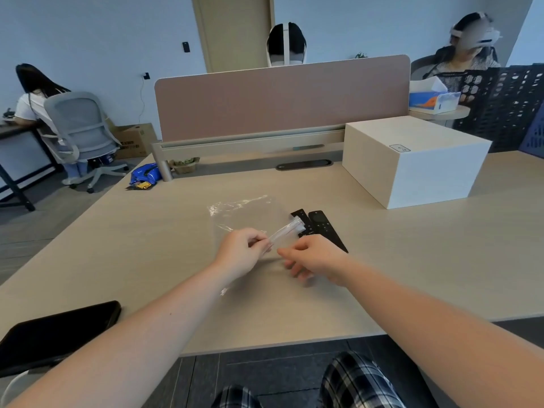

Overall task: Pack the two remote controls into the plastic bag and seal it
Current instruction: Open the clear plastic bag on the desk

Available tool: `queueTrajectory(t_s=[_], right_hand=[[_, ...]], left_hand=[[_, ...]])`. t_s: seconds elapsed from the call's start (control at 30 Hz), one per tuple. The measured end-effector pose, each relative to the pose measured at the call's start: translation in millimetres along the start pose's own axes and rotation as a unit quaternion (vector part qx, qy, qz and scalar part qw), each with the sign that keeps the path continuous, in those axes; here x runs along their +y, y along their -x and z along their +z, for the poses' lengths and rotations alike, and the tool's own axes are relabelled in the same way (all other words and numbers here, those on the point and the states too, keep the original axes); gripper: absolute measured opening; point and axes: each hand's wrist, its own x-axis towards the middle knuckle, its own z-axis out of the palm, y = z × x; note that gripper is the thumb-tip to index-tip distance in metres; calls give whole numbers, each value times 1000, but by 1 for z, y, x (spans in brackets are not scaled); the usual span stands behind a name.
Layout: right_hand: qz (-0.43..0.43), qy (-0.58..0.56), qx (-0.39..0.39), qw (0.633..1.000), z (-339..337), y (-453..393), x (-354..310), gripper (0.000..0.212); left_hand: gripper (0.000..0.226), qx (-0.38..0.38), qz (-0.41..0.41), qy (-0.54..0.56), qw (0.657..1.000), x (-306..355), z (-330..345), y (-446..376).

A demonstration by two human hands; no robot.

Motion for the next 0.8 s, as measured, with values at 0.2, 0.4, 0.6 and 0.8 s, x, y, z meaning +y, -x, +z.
queueTrajectory(t_s=[0.2, 0.4, 0.6, 0.8], right_hand=[[0, -203, -2, 979, 14, -4, 5, 22], [9, -282, 32, 959, 15, -11, 6, 8], [-3, -263, 21, 965, 16, -10, 5, 9], [6, -211, 28, 977, 18, -13, 6, 23]], left_hand=[[12, -12, -22, 59, 998, 3, 5, 2], [11, -20, -40, 78, 996, -2, 1, -3], [16, -58, -24, 11, 998, -4, -2, -5], [12, -58, -1, -3, 998, 0, 1, -1]])
